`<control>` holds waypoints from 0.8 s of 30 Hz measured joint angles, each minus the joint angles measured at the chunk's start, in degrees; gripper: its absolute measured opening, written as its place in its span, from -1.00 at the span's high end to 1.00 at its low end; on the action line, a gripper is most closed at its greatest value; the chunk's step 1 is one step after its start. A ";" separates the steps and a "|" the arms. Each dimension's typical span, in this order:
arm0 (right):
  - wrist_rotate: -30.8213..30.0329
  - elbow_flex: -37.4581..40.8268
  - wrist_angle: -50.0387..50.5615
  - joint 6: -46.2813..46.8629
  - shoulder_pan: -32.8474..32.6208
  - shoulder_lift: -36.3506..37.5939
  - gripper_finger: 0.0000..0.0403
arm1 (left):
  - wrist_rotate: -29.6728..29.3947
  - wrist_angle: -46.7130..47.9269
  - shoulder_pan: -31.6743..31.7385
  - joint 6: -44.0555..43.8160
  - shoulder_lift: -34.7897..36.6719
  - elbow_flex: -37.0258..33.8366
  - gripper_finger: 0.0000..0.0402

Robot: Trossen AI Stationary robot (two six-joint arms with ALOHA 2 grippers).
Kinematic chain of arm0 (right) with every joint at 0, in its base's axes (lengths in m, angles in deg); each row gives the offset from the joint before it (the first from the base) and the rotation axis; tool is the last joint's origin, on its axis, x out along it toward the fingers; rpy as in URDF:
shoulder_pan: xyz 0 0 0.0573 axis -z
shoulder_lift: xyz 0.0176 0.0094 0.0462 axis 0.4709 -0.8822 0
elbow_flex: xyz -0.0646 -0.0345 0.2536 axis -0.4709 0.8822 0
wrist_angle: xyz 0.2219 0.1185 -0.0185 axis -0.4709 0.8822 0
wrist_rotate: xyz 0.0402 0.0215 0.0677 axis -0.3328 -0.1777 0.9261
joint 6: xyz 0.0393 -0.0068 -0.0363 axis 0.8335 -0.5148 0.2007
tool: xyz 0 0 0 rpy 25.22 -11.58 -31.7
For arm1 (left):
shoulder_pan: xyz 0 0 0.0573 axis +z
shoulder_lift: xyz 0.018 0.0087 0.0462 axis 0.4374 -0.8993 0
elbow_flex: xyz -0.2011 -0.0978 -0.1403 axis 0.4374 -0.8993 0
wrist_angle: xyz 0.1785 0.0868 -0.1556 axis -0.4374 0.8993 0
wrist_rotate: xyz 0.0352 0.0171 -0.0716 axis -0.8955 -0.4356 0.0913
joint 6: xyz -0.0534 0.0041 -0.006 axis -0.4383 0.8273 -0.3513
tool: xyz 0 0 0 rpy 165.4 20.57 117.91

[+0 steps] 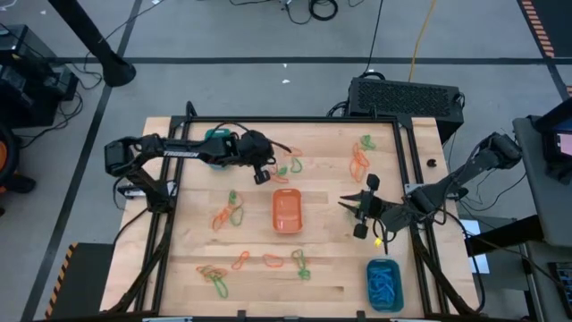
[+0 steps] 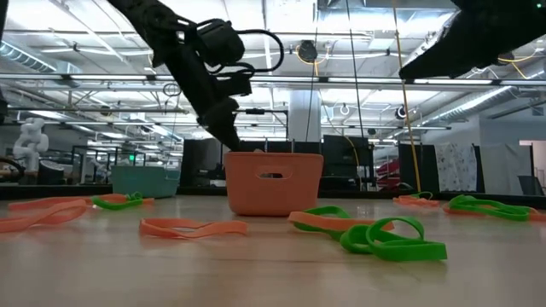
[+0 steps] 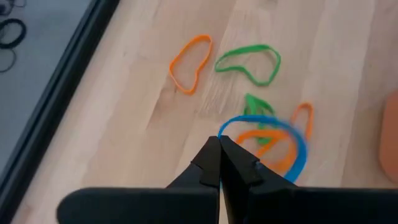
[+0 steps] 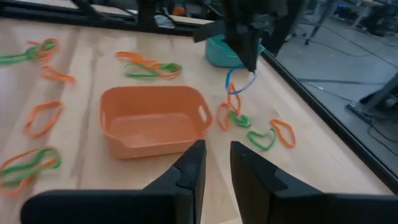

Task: Sort rubber bands into baskets
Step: Put the blue rubber band into the blue bin

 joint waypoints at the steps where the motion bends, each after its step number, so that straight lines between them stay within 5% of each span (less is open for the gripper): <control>1: -0.02 0.00 -0.80 0.00 0.42 -0.27 0.68 | -0.77 0.46 -0.52 0.01 0.18 0.00 0.99; 12: 0.44 0.00 -11.32 2.39 5.81 -5.33 0.68 | -3.26 -2.75 -3.86 0.03 0.76 0.00 0.99; 24: 2.13 0.00 -26.32 7.39 9.61 -16.23 0.67 | 4.11 -13.48 -12.85 -0.45 0.76 0.00 0.99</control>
